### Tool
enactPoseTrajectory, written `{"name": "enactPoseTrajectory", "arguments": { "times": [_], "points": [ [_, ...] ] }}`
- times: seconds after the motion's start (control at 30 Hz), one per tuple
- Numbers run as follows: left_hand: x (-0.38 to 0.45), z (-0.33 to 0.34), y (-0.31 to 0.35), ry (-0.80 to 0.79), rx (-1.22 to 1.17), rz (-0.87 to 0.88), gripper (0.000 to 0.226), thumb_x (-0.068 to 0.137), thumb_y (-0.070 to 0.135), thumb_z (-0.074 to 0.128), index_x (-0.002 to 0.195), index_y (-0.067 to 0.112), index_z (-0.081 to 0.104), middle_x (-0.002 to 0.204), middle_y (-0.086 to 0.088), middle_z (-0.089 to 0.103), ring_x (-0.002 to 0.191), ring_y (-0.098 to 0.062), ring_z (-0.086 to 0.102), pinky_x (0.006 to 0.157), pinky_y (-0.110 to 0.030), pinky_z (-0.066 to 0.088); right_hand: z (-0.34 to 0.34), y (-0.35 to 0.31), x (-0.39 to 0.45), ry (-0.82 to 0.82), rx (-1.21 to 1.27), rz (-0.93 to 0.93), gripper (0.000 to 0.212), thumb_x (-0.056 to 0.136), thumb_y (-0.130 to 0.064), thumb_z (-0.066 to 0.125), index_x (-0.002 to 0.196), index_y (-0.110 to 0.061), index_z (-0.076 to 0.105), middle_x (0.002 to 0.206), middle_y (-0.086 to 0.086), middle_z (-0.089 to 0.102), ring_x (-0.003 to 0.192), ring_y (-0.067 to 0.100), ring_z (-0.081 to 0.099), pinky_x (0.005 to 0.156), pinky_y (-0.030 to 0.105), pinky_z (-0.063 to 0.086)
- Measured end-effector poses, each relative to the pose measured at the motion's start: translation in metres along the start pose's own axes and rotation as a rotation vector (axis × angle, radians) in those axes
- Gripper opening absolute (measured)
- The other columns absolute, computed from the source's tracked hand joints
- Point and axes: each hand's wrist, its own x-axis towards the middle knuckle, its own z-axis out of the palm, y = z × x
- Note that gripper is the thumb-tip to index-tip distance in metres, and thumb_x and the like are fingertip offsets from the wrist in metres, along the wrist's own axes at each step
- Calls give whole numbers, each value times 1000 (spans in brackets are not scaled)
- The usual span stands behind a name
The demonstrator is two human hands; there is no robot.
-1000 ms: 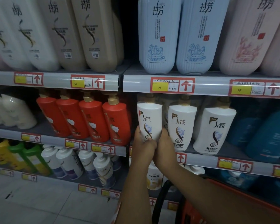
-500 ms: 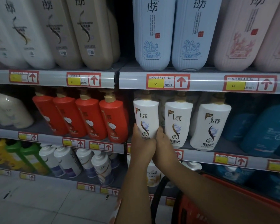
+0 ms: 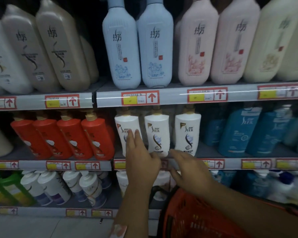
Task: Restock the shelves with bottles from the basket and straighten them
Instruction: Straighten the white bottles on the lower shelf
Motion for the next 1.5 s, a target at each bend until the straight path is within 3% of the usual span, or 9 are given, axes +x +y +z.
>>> {"name": "enactPoseTrajectory", "arguments": {
  "times": [0.1,0.57,0.8,0.93,1.03,1.1,1.2,1.3,1.5],
  "points": [
    [-13,15,21,-36,5,80,88,85,13,62,160,15,16,169,0,4,154,-23,12,119,-44,33,-28,39,-31,-15,-73,122,54,76,-26,81,127,-16,65,120,4,72,96,23,72,71,33,59],
    [-54,115,98,-376,78,374,95,89,22,61,161,24,0,167,12,-14,155,-12,0,121,-36,31,-85,153,-99,-32,46,450,70,97,-34,60,156,-12,28,163,6,29,143,25,41,110,35,41],
    [-53,160,105,-529,-22,241,107,86,22,71,159,29,-8,167,12,-7,153,-10,6,111,-15,13,-85,184,-92,-49,250,543,79,98,-30,60,159,-11,16,164,6,24,148,21,30,115,24,25],
    [-53,175,115,-639,-168,182,112,84,11,73,141,60,-9,150,26,18,129,8,27,91,5,28,-79,201,-90,-45,343,577,80,97,-28,62,160,-13,15,163,2,27,148,18,29,112,16,18],
    [-48,176,130,-626,-215,176,109,83,11,69,124,76,-8,143,28,30,120,-2,51,84,-10,45,-72,206,-87,-38,422,574,81,92,-32,64,159,-17,20,160,-1,36,146,15,35,120,34,31],
    [-42,177,137,-575,-249,154,95,84,27,71,131,74,3,137,30,43,113,2,58,90,-24,52,-69,210,-84,-32,476,603,83,89,-31,66,158,-18,22,158,-3,39,144,12,38,118,37,35],
    [-36,180,139,-592,-353,140,80,86,37,76,125,76,18,117,51,48,105,31,45,86,-5,40,-64,216,-79,-38,586,645,89,80,-41,66,157,-23,24,156,-6,41,140,6,41,116,40,39],
    [-34,181,138,-703,-461,87,83,88,25,77,123,76,23,112,60,46,110,34,41,89,-6,41,-60,220,-79,-45,655,634,93,76,-42,65,157,-27,21,155,-10,44,139,6,45,114,42,42],
    [-25,192,130,-804,-632,-65,103,86,-12,67,150,46,11,125,41,39,102,34,43,77,1,42,-59,214,-76,-40,668,629,92,75,-36,69,155,-38,23,146,-19,51,135,3,49,112,42,44]
  ]
}}
